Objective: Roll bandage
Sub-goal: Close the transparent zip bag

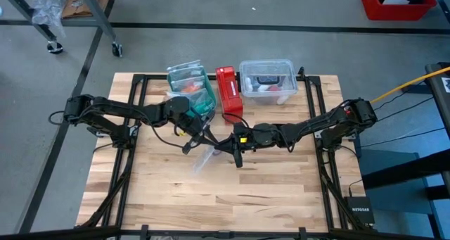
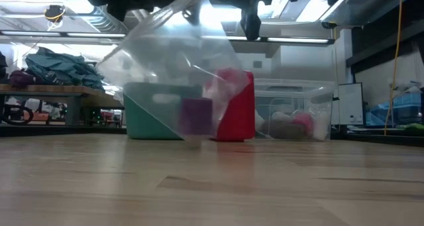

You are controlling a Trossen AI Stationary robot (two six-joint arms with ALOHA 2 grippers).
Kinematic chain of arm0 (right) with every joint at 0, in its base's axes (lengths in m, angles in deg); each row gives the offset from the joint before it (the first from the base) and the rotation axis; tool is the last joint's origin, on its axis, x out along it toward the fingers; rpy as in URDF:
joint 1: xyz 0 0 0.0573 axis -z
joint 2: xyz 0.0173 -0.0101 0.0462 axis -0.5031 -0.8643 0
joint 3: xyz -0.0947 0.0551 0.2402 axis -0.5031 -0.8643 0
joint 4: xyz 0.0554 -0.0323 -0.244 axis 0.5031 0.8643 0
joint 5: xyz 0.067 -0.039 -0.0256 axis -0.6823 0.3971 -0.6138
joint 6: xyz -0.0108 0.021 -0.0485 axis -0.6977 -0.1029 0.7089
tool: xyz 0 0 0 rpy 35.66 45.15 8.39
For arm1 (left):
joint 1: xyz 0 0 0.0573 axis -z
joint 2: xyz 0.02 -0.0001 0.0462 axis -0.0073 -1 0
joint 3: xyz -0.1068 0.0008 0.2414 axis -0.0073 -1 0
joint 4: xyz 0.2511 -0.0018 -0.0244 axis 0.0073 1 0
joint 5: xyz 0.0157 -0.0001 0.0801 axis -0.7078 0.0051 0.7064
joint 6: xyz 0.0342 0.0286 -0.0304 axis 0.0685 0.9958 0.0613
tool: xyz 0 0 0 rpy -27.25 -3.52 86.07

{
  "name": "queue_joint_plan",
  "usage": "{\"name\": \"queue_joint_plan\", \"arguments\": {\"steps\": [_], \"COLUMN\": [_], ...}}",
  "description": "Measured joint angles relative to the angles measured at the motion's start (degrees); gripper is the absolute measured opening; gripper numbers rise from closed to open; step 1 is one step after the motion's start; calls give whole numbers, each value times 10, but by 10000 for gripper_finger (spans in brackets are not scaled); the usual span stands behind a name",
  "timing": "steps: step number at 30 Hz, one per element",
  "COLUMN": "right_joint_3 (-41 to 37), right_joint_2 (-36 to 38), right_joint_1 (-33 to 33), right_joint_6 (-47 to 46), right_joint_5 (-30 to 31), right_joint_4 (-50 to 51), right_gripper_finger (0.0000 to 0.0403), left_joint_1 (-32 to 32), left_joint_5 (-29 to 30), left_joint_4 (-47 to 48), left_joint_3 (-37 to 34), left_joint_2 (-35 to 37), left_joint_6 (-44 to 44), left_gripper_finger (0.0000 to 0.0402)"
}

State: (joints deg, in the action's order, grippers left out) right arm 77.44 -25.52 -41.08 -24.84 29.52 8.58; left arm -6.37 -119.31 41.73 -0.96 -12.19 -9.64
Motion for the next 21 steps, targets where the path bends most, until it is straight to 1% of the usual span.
{"name": "queue_joint_plan", "arguments": {"steps": [2, 7, 13, 18, 21], "right_joint_3": [0, 0, 1, 1, 1], "right_joint_2": [0, 0, 3, 2, 2], "right_joint_1": [0, 0, 0, 1, 1], "right_joint_6": [0, -5, -8, -18, -24], "right_joint_5": [0, 4, 15, 28, 31], "right_joint_4": [1, 4, 4, 7, 7], "right_gripper_finger": [21, 25, 29, 31, 31], "left_joint_1": [0, 0, 0, 0, 0], "left_joint_5": [1, 9, 52, 115, 129], "left_joint_4": [4, -12, -47, -55, -68], "left_joint_3": [0, 0, -2, -2, -2], "left_joint_2": [0, 1, 1, 1, 0], "left_joint_6": [12, 26, 28, 30, 31], "left_gripper_finger": [7, 2, 1, 0, 0]}}
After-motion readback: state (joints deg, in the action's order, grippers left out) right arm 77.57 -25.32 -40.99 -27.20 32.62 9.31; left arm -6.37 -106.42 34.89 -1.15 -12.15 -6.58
